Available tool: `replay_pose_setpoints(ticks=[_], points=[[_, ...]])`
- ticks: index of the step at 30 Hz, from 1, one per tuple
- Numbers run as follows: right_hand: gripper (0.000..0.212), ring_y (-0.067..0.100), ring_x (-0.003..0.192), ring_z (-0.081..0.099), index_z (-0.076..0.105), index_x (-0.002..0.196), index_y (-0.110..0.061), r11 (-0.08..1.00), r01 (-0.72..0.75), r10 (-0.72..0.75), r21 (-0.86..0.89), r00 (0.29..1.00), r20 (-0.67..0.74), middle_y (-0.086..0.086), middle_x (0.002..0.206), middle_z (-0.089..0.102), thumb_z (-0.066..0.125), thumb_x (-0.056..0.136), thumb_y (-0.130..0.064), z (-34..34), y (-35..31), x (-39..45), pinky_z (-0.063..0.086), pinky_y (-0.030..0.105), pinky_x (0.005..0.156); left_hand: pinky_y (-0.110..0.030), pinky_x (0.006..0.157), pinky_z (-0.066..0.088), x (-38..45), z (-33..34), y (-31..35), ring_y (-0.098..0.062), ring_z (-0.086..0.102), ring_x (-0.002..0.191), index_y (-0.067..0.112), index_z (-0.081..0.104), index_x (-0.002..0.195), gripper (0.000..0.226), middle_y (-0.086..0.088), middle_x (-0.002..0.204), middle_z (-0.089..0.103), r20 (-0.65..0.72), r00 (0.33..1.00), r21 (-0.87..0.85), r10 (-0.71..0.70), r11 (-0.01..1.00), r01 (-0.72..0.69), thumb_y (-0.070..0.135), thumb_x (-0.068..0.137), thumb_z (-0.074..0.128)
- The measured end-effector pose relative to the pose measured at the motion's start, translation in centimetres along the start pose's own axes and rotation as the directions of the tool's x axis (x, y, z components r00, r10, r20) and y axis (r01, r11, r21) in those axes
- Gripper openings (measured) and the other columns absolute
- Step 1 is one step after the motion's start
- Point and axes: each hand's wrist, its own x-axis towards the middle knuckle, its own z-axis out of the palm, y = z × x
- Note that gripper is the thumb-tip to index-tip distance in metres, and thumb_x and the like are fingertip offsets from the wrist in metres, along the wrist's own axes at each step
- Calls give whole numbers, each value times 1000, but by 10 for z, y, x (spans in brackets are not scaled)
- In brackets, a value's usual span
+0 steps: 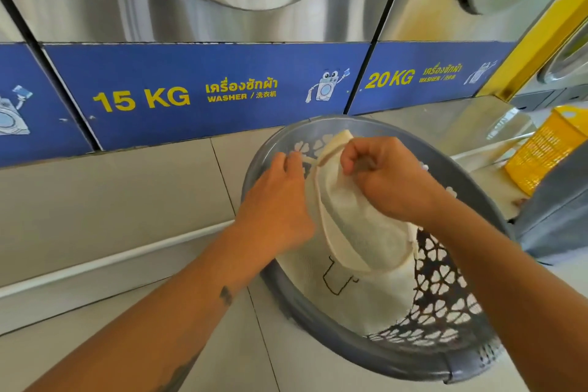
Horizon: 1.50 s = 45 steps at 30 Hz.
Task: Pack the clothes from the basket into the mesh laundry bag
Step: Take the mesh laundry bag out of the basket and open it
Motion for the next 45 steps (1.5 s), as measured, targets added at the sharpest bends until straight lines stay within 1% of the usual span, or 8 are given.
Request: replay_pose_setpoints(ticks=[5,11,14,21,25,32,39,45], points=[[43,2,39,43,51,66,-17,994,103,-106,42,993,60,-18,44,45,42,79,23,-11,-41,-18,30,8,42,-44,117,26,4,-11,-1,-25,15,148,33,2,154,108,0,160,6,49,998,-194,35,981,-25,45,71,69],[29,32,70,62,54,66,-32,973,229,-229,42,973,6,11,75,66,41,66,-6,-6,-75,-87,54,49,67,-42,100,44,-29,-39,25,-20,50,126,28,63,102,26,-2,131,59,-113,973,-270,201,936,-225,15,79,62],[28,22,90,58,55,71,-33,953,280,-283,-120,959,-12,0,95,62,50,71,-6,-20,-93,-131,47,39,83,-39,57,47,-64,-67,51,-25,57,72,18,51,88,13,1,74,62,-319,939,-214,130,955,-205,10,78,57],[41,15,107,53,36,102,-32,875,467,-478,-127,793,-377,-8,124,48,59,80,-6,-43,-107,-197,45,30,88,-43,55,41,-133,-151,94,-27,54,69,16,40,90,19,1,73,57,-640,763,-155,92,957,-245,13,84,58],[56,6,113,56,37,126,-35,940,341,-309,9,862,-401,-14,126,55,73,86,-19,-39,-121,-205,45,25,93,-45,56,45,-179,-172,90,-26,56,72,21,40,94,24,2,78,58,-673,736,-150,67,963,-224,8,82,58],[26,24,89,58,57,110,-20,927,357,-375,-118,902,-214,4,99,63,55,89,-5,-11,-147,-214,49,42,73,-45,77,53,-258,-187,61,-25,61,98,45,23,135,76,6,112,60,-565,824,-205,-38,974,-95,7,81,59],[21,21,90,54,54,101,-26,908,409,-417,-92,904,-98,-1,99,58,52,95,-5,18,-174,-220,43,33,74,-41,106,34,-315,-194,42,-23,19,142,47,-22,146,128,5,154,3,-416,906,-34,-76,997,68,15,70,76],[17,21,85,59,59,96,-22,909,417,-418,10,908,22,-1,93,64,57,92,-5,39,-201,-229,47,33,70,-57,112,-17,-340,-195,41,-20,-11,149,46,35,130,72,6,158,10,-206,966,292,-157,932,214,46,68,71]])
